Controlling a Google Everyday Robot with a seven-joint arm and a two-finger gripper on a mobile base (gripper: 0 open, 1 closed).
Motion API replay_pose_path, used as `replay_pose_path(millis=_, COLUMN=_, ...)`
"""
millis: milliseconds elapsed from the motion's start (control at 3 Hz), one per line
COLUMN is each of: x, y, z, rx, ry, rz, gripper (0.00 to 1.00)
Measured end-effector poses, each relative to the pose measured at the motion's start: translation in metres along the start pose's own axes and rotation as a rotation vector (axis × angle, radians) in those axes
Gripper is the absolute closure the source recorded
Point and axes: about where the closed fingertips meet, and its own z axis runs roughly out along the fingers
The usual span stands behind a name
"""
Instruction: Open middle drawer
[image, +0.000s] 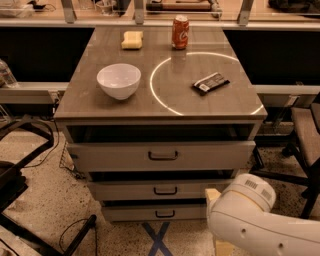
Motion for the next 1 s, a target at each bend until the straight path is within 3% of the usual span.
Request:
replay_pose_path(millis=333, x=0.000, y=0.001, z=0.057, rx=-0.053, ry=0.023, rz=0.005, gripper=0.00)
replay_pose_path(millis=1000, x=-0.014, y=-0.013, z=0.134, rx=-0.088, ry=-0.019, rz=0.044, gripper=0.00)
